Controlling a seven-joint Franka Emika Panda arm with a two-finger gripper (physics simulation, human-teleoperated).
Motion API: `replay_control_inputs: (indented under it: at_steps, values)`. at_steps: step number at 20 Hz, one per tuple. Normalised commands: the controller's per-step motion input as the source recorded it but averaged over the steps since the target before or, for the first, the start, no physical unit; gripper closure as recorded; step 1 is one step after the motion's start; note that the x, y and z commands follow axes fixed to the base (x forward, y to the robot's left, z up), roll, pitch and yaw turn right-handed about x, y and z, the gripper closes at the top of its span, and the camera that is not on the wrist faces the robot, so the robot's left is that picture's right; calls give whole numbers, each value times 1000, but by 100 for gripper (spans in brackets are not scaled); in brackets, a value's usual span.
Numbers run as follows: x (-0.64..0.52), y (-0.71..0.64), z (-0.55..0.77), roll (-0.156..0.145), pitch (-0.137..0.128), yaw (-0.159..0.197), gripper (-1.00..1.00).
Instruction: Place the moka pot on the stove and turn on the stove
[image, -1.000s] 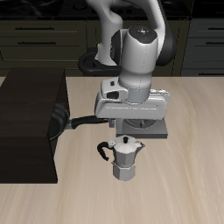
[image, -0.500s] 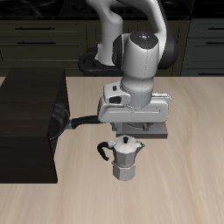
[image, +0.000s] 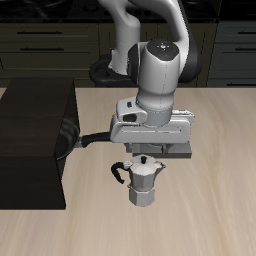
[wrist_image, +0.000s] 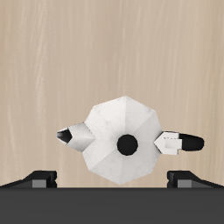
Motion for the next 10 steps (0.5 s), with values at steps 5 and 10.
replay_control_inputs:
  at_steps: [5,10]
  values:
    - [14,-42,-127,3,24,-15,-100]
    - [9,-95,-73,-5,10,-26,-100]
